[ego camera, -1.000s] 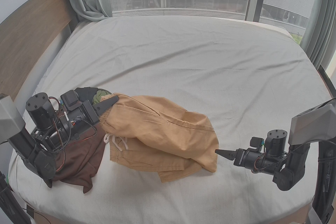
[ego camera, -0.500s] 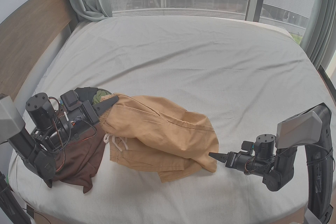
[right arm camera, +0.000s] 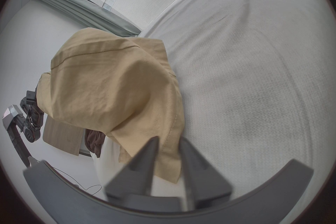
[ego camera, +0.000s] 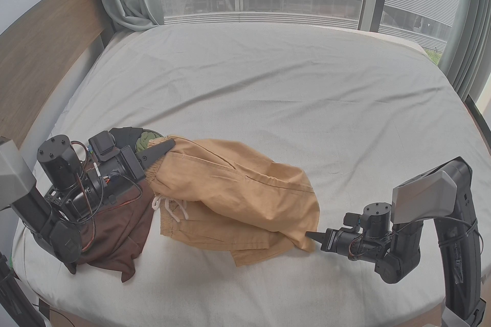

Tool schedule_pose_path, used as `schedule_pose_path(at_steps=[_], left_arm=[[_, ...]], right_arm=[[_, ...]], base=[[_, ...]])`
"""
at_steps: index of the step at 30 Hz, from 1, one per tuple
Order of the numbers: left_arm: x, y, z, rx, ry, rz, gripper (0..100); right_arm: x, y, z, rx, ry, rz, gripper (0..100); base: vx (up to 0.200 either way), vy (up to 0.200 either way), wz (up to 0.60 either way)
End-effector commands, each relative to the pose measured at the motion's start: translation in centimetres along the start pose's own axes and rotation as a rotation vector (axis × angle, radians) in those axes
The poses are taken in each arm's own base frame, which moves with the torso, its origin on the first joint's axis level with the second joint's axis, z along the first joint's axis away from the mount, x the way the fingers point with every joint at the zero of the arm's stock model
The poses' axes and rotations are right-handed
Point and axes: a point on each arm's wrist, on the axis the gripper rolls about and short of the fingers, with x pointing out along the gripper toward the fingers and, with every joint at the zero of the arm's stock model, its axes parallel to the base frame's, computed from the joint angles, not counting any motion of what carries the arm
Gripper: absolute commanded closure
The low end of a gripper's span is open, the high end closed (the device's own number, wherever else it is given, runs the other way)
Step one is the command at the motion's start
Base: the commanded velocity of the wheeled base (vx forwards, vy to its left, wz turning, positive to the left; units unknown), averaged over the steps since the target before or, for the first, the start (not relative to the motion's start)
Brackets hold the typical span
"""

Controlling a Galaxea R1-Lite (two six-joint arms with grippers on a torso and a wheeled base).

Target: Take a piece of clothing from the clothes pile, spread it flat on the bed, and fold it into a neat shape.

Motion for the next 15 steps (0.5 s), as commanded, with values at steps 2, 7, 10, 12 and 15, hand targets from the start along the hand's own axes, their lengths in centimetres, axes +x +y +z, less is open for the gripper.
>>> schedule_pose_path(at_steps=[2,7,10,12,15], left_arm=[[0.0,0.1,0.0,-0.013,0.001,0.003,100],[0.1,0.9,-0.7,-0.029,0.021,0.024,100],[0.1,1.4,-1.2,-0.043,0.038,0.041,100],[0.0,1.5,-1.4,-0.05,0.046,0.044,100],[0.1,2.1,-2.0,-0.064,0.06,0.065,100]], right_arm=[[-0.1,0.2,0.0,-0.004,-0.001,0.005,100],[-2.5,1.5,2.9,-0.02,-0.09,0.02,100],[-5.6,3.0,5.8,-0.042,-0.189,0.044,100],[-6.8,3.5,6.6,-0.053,-0.214,0.063,100],[-9.5,5.2,7.4,-0.085,-0.228,0.135,100]], base=[[0.0,0.0,0.0],[0.0,0.0,0.0],[0.0,0.0,0.0],[0.0,0.0,0.0],[0.0,0.0,0.0]])
